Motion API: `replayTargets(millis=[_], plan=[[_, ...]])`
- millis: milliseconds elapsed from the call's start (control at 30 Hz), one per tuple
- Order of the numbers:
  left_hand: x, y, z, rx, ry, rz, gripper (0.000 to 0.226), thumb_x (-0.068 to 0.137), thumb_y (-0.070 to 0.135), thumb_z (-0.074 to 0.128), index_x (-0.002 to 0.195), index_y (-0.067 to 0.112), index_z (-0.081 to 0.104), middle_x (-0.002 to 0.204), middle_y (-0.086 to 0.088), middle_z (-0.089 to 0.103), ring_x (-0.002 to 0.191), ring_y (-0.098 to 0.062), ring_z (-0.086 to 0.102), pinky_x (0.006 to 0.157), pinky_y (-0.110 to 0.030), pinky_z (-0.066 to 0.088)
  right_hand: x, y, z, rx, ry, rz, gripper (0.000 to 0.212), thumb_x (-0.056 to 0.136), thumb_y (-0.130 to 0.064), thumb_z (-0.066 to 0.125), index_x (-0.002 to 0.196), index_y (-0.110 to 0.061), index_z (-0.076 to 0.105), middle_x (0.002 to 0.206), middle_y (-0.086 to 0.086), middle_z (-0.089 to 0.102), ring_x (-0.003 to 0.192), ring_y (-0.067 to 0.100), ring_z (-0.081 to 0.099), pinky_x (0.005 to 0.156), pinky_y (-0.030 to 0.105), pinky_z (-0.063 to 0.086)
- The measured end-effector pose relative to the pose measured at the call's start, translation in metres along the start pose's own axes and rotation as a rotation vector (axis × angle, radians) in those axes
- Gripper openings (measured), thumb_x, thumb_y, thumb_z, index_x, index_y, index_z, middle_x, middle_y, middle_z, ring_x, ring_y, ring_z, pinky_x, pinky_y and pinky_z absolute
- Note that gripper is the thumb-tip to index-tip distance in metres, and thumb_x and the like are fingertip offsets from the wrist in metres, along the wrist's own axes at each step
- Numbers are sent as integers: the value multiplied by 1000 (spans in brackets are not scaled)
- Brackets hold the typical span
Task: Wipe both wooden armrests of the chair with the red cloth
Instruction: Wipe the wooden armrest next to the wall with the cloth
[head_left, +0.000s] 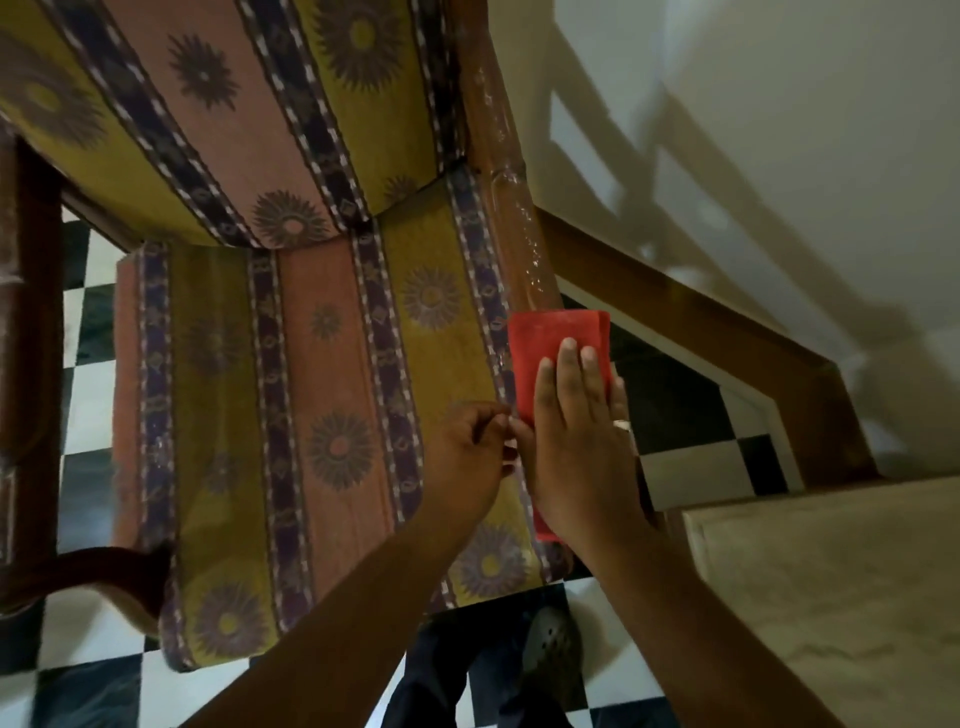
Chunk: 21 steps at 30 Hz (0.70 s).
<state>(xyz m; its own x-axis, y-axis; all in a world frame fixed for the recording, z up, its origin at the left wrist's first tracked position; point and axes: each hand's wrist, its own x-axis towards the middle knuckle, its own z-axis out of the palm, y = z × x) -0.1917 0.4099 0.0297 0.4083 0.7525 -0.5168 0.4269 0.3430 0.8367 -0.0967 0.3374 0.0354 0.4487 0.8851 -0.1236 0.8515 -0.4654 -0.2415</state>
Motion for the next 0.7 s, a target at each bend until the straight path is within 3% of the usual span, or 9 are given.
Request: replayTargets(millis=[67, 133, 233, 367, 500, 700], plan=[[19, -13, -8, 448, 82, 188, 24, 102, 24, 50, 123, 24, 63, 124, -1, 67, 113, -17, 61, 92, -29, 46, 2, 6, 6, -51, -8, -26, 73, 102, -50, 36, 154, -2, 20, 163, 22, 10, 151, 37, 7, 121, 54, 12], [43, -31, -15, 867, 21, 297, 56, 101, 40, 47, 150, 16, 37, 157, -9, 38, 146, -27, 31, 117, -39, 28, 5, 11, 7, -67, 1, -40, 72, 102, -50, 36, 154, -3, 19, 163, 21, 10, 151, 36, 8, 120, 54, 14], [91, -52, -24, 1237, -80, 402, 82, 95, 63, 37, 158, 19, 6, 168, -13, 1, 154, -33, -5, 124, -50, 4, 18, 20, 6, -66, -46, -99, 75, 100, -54, 23, 157, -7, 6, 165, 16, -3, 153, 32, -2, 121, 55, 19], [138, -75, -28, 1329, -43, 402, 102, 82, 85, 11, 159, 18, 1, 166, -16, -5, 153, -37, -7, 123, -57, 1, 42, 29, 4, -29, -75, -178, 74, 99, -51, 21, 157, -12, -4, 166, 10, -12, 153, 28, -11, 119, 55, 27], [150, -104, -22, 1240, 49, 465, 102, 83, 88, 21, 159, 20, 11, 168, -12, 6, 155, -31, 0, 123, -58, 8, 61, 27, 10, -44, 12, -192, 71, 100, -44, 28, 157, -9, 3, 167, 13, -4, 153, 31, -4, 117, 51, 23], [153, -110, -24, 1207, 69, 489, 103, 82, 88, 25, 158, 19, 14, 167, -10, 9, 155, -29, 1, 123, -56, 10, 79, 19, 10, 141, 43, -44, 69, 103, -42, 28, 156, -20, -10, 165, 2, -19, 153, 22, -14, 118, 45, 17]])
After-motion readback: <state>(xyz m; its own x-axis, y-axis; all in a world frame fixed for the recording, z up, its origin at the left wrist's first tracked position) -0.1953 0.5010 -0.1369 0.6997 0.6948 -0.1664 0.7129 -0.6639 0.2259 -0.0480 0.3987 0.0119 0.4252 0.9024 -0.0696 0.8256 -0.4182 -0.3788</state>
